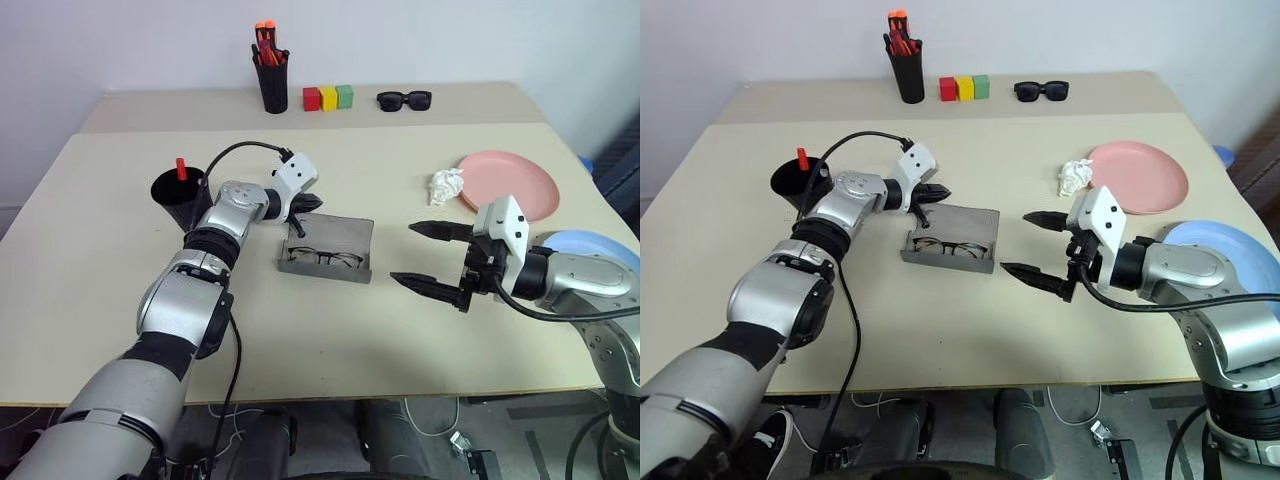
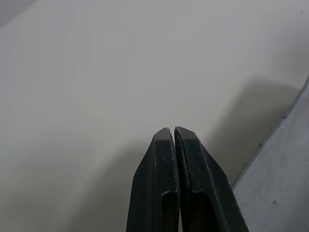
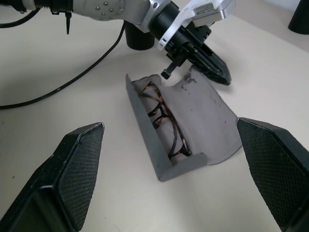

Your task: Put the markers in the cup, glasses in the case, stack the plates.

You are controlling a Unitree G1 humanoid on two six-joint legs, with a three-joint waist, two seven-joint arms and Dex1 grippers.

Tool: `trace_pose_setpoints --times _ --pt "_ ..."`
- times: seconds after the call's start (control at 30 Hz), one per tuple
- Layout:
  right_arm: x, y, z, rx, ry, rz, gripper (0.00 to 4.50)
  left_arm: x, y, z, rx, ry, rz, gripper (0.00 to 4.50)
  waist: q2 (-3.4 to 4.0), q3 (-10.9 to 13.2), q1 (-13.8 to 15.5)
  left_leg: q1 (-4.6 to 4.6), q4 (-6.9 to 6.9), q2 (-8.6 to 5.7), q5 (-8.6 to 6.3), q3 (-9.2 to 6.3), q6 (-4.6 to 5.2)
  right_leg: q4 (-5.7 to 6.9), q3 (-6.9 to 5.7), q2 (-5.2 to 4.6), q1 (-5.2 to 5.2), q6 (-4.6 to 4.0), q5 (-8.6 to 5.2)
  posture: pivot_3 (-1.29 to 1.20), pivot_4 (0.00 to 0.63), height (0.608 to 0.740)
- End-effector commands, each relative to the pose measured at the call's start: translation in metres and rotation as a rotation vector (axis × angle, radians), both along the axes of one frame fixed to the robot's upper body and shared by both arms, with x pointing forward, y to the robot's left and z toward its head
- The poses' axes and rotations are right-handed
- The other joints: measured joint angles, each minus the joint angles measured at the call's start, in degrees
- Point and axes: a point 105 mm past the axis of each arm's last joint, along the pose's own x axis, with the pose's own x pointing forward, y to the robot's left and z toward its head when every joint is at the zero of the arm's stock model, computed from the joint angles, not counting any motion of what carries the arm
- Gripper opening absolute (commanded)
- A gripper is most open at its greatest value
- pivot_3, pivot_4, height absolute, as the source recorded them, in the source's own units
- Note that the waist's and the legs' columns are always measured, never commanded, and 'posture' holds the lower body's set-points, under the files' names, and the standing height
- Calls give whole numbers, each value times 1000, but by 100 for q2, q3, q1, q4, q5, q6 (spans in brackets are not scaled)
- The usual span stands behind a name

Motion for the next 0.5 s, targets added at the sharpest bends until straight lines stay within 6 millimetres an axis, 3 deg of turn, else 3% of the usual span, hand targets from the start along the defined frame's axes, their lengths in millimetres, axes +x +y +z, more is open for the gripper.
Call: trace_pose_setpoints --times 0.03,0.2,0.5 --pt "-1 2 11 8 -60 13 4500 -5 1 13 8 53 -63 77 0 0 -3 0 0 0 0 0 0 0 0 0 0 0 0 0 150 740" --pt "2 2 9 6 -66 8 4500 -16 2 25 -43 144 -146 77 0 0 -12 2 0 0 0 0 0 0 0 0 0 0 0 0 150 740" --pt "6 0 9 -5 -82 4 4500 -52 14 13 8 283 -308 77 1 0 -33 3 -1 1 0 -1 0 3 0 1 0 0 0 0 150 740"
